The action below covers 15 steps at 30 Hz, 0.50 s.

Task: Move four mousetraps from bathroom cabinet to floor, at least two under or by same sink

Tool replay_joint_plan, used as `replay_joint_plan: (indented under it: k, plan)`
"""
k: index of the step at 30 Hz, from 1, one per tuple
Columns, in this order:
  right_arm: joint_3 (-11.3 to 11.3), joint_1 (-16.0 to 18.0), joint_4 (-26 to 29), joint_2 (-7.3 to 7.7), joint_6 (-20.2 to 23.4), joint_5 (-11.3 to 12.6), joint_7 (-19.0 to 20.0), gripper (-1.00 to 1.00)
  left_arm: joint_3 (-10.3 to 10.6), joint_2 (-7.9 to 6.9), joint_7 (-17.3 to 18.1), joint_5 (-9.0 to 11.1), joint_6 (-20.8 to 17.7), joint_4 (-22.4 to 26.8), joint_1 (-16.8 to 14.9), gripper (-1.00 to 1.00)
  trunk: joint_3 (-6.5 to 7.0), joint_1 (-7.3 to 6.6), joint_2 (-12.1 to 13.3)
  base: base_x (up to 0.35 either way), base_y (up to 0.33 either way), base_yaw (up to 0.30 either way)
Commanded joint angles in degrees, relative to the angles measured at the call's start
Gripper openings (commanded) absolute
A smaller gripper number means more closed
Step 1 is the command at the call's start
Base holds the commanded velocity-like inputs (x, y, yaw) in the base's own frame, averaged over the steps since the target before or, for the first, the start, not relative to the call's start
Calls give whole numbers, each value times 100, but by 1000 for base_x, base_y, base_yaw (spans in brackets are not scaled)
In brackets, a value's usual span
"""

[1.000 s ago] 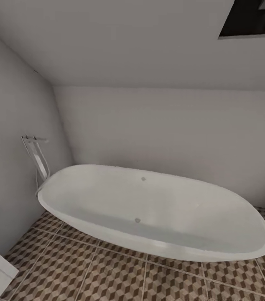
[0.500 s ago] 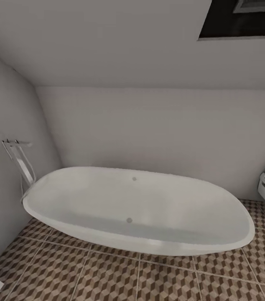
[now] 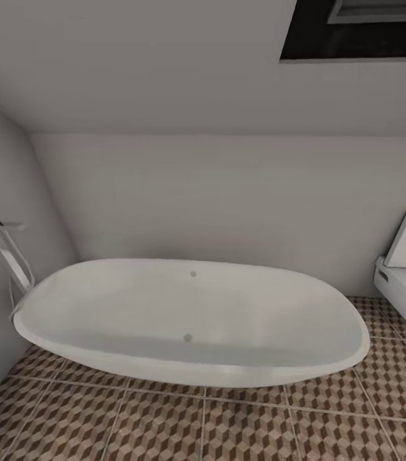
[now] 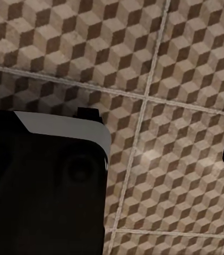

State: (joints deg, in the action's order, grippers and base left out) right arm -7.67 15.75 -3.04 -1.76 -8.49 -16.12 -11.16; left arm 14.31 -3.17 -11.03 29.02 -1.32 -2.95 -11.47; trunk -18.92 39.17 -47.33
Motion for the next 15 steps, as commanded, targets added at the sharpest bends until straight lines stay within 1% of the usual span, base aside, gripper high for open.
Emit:
replay_joint_plan:
  k: [1,9,15]
  plan:
    - [-49,12,-28,0,-39,-58,-33,100,50,1,-10,42,-15,-4,-4,100,-7,1,-5,0,0,-155]
    - [-50,12,-26,0,-43,-55,-33,100,50,1,-8,42,-13,-6,-4,100,-6,1,-5,0,0,-161]
    - [-50,14,-25,0,-44,-50,-34,100,50,1,-7,42,-12,-4,-4,100,5,1,-5,0,0,-202]
